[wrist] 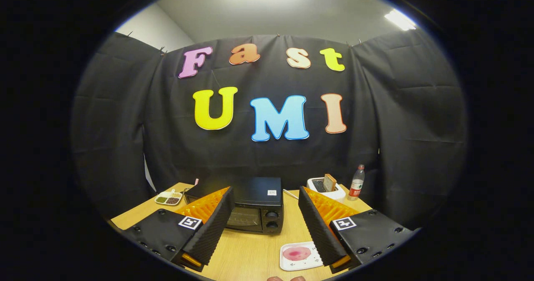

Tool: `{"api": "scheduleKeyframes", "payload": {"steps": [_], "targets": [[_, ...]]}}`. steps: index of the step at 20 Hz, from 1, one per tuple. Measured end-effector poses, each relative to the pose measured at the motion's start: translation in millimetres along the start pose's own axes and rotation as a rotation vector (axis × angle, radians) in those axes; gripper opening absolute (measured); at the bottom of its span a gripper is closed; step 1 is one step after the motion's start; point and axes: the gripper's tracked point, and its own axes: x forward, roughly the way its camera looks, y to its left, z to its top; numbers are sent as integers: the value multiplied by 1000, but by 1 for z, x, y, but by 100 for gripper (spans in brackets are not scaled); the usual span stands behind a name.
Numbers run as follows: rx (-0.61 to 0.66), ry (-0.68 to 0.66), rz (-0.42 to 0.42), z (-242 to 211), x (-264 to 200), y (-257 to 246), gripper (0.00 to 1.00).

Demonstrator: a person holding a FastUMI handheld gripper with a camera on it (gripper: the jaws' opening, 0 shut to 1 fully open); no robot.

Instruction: Open the toaster oven, put the food inside, and close the toaster oven door.

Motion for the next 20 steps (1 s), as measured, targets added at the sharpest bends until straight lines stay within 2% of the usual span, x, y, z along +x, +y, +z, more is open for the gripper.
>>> {"api": "scheduleKeyframes", "payload": {"steps": [20], "targets": [[-29, 69, 132, -11, 26, 76, 98]]}}
